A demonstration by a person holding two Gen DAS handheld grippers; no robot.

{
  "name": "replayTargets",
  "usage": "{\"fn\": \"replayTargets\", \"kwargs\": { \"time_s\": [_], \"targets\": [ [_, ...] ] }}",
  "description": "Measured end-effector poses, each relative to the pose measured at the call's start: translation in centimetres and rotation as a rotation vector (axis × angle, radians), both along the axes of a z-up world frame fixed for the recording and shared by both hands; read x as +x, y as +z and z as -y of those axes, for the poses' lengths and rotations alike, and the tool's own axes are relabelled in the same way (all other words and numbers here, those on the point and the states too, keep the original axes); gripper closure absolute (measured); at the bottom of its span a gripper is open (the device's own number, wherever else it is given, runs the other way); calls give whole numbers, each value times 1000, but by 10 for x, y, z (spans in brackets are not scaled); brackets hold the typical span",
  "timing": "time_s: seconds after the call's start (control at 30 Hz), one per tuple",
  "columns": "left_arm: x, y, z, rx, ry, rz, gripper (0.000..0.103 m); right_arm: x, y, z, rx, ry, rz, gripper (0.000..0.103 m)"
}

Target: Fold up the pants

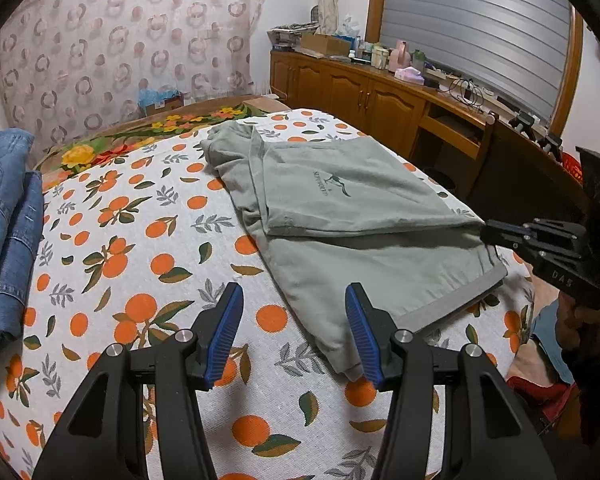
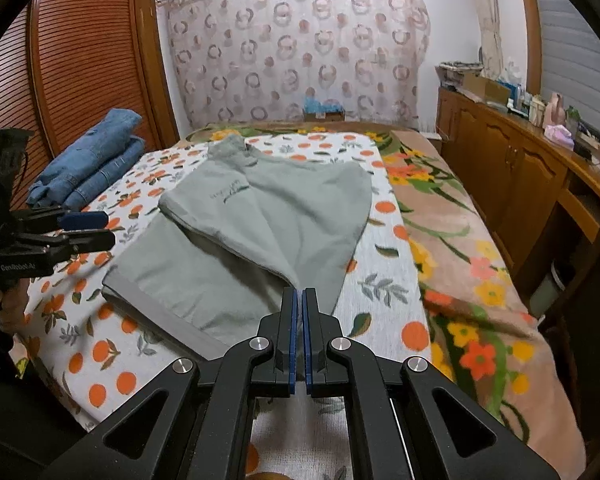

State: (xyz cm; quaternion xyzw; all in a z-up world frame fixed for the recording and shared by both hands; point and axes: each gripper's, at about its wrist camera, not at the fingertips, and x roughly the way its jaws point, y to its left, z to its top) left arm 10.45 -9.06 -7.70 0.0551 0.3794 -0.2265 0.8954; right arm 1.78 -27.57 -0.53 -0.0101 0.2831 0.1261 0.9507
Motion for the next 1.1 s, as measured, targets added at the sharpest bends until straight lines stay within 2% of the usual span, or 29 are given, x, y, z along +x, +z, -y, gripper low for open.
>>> {"fn": "replayTargets", "kwargs": {
  "time_s": [0.17, 0.27, 0.37, 0.67, 0.73, 0.8, 0.9, 1.0, 1.1],
  "targets": [
    [0, -1, 0, -5, 6, 3, 49, -1, 10, 2, -9, -18, -4, 99],
    [2, -1, -2, -8, 9, 7, 49, -3, 15, 2, -32, -42, 6, 89],
    [8, 1, -4, -10, 14, 9, 49, -2, 20, 0, -54, -45, 8, 74],
    [26, 5, -13, -16, 43, 11, 49, 25, 30, -26, -110, -28, -19, 62],
    [29, 5, -16, -20, 48, 11, 49, 29, 36, -31, -86, -17, -5, 55],
    [32, 6, -19, -22, 53, 12, 49, 30, 41, -34, -55, -4, 9, 45],
    [35, 8, -24, -21, 65, 16, 49, 32, 45, -36, -18, 28, 24, 42],
    [38, 11, -29, -27, 73, 18, 49, 43, 43, -43, -61, 26, 12, 42],
    [43, 12, -34, -27, 77, 21, 49, 52, 40, -50, -54, 67, -4, 42]
  ]
}}
